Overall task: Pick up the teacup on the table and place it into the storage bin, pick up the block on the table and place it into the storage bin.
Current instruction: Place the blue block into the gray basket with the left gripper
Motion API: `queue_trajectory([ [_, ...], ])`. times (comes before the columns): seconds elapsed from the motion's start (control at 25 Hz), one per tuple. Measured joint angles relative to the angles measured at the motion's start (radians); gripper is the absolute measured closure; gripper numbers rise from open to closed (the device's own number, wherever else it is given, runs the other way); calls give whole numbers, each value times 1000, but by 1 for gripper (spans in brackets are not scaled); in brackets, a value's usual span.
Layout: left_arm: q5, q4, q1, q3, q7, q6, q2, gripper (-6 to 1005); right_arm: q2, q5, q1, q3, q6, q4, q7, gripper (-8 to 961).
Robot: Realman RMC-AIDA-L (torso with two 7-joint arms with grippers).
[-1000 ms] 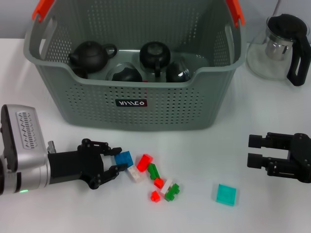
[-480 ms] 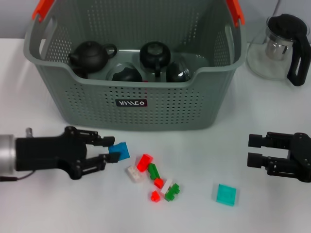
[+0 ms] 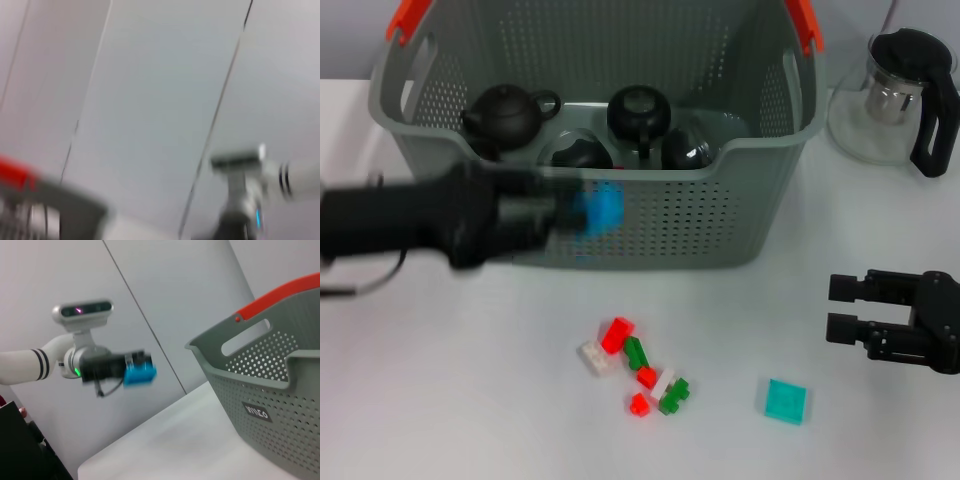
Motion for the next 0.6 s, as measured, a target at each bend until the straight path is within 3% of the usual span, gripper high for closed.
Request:
queue_trajectory([
  [0.2,-165,11,-72,-7,-177,-85,4,642,0,0,4,0,0,0,3,269],
  [0.32,-190,61,-131,13,-351,-211,26,642,0,0,6,0,0,0,4,269],
  [0.48,-76,188,-209,179,-569,-405,94,643,0,0,8,0,-2,0,6,270],
  [0.6,153,288,-293,276,-696,-463,125,643,0,0,10,1,-2,0,6,268],
])
